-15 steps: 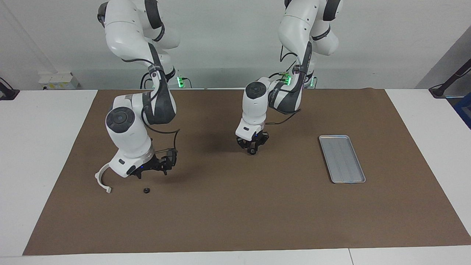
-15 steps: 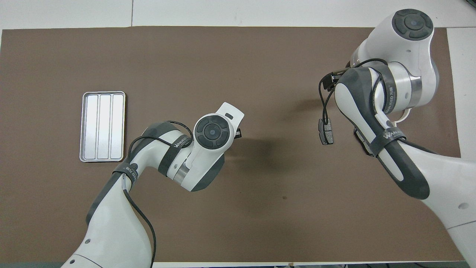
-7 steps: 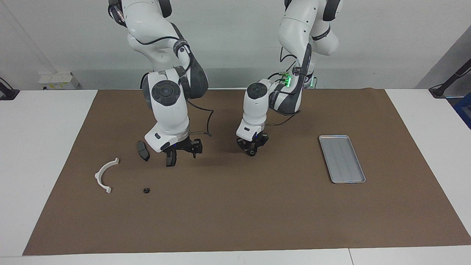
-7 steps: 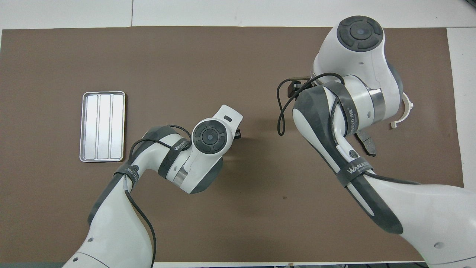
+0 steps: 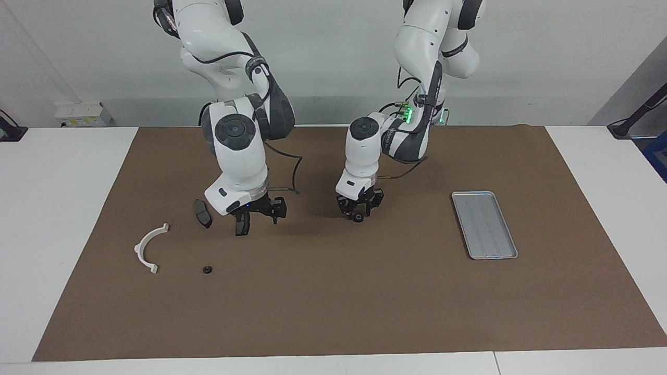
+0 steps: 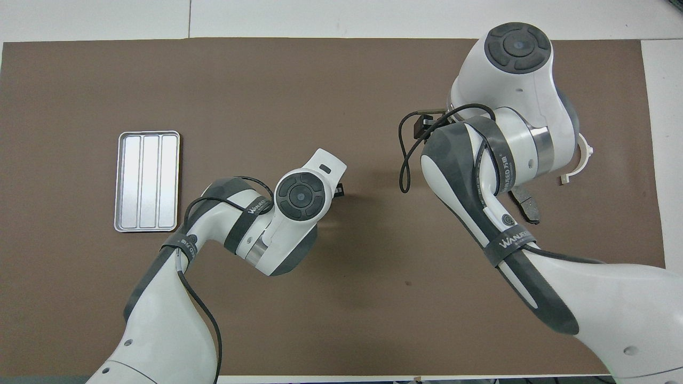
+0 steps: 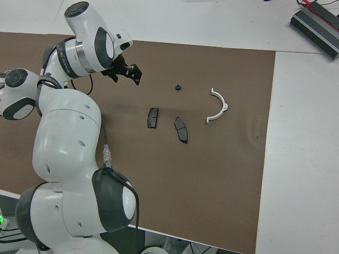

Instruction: Place bearing gear from tray to pile

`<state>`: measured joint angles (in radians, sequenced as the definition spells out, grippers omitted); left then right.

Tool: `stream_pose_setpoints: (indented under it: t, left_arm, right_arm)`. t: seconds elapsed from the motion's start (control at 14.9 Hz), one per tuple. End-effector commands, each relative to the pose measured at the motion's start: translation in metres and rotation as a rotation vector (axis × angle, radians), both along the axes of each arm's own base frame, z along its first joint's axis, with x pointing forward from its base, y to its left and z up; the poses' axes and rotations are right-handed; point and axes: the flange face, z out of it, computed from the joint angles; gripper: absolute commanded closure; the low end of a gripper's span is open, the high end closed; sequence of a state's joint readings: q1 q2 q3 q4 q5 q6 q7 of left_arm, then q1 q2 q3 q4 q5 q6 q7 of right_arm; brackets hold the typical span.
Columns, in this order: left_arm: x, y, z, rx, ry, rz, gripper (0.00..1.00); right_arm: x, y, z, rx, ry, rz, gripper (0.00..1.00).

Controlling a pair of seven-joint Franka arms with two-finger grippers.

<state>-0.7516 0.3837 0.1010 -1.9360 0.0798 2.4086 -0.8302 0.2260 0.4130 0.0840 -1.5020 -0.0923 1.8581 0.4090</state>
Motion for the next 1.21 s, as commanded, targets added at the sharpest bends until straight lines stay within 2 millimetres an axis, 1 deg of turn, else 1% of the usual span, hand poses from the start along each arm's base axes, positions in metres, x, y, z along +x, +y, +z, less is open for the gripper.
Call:
stream_pose_setpoints:
  t: [0.0,0.07,0.13,0.2,0.27,0.34,0.4,0.54,0.61,0.67,0.74,0.81,0.87,0.94,1.01,1.08,1.14]
  left_arm:
    - [0.012,0.006,0.010,-0.002,-0.034,0.010,0.00]
    - [0.018,0.011,0.020,-0.006,-0.040,0.020,0.00]
    - [0.028,0.024,0.037,0.000,-0.039,0.038,0.00]
    - [0.044,0.042,0.071,0.004,-0.045,0.037,0.00]
    - [0.061,0.066,0.100,0.017,-0.042,0.020,0.00]
    - [0.081,0.098,0.132,0.024,-0.037,0.015,0.00]
    - [0.096,0.131,0.160,0.029,-0.040,0.013,0.00]
    - [0.124,0.202,0.207,0.028,-0.099,0.013,0.00]
    - [0.133,0.235,0.232,0.027,-0.132,0.027,0.00]
    - [0.140,0.270,0.255,0.032,-0.160,0.045,0.00]
    - [0.144,0.304,0.278,0.032,-0.201,0.055,0.00]
    - [0.147,0.332,0.290,0.016,-0.216,0.084,0.00]
    - [0.150,0.353,0.313,-0.010,-0.251,0.112,0.00]
    - [0.147,0.364,0.327,-0.011,-0.253,0.108,0.00]
    - [0.138,0.373,0.334,-0.002,-0.214,0.089,0.00]
    - [0.125,0.381,0.338,0.007,-0.155,0.045,0.00]
    - [0.109,0.383,0.342,0.008,-0.090,-0.024,0.00]
  right_arm:
    - [-0.005,0.003,0.001,0.011,0.000,-0.060,0.00]
    - [-0.006,0.010,0.000,0.013,-0.006,-0.095,0.00]
    - [-0.009,0.022,-0.004,0.012,-0.011,-0.136,0.00]
    - [-0.015,0.045,-0.008,0.017,-0.027,-0.174,0.00]
    - [-0.022,0.067,-0.013,0.021,-0.034,-0.205,0.00]
    - [-0.028,0.086,-0.019,0.023,-0.038,-0.244,0.00]
    - [-0.034,0.105,-0.027,0.022,-0.039,-0.283,0.00]
    - [-0.047,0.142,-0.035,0.039,-0.059,-0.330,0.00]
    - [-0.054,0.164,-0.043,0.038,-0.059,-0.354,0.00]
    - [-0.061,0.187,-0.057,0.036,-0.061,-0.378,0.00]
    - [-0.072,0.213,-0.073,0.035,-0.059,-0.393,0.00]
    - [-0.072,0.227,-0.085,0.037,-0.067,-0.424,0.00]
    - [-0.070,0.241,-0.090,0.046,-0.076,-0.442,0.00]
    - [-0.070,0.258,-0.094,0.058,-0.080,-0.442,0.00]
    - [-0.071,0.268,-0.098,0.063,-0.082,-0.448,0.00]
    - [-0.073,0.272,-0.103,0.064,-0.080,-0.463,0.00]
    - [-0.073,0.275,-0.101,0.069,-0.082,-0.469,0.00]
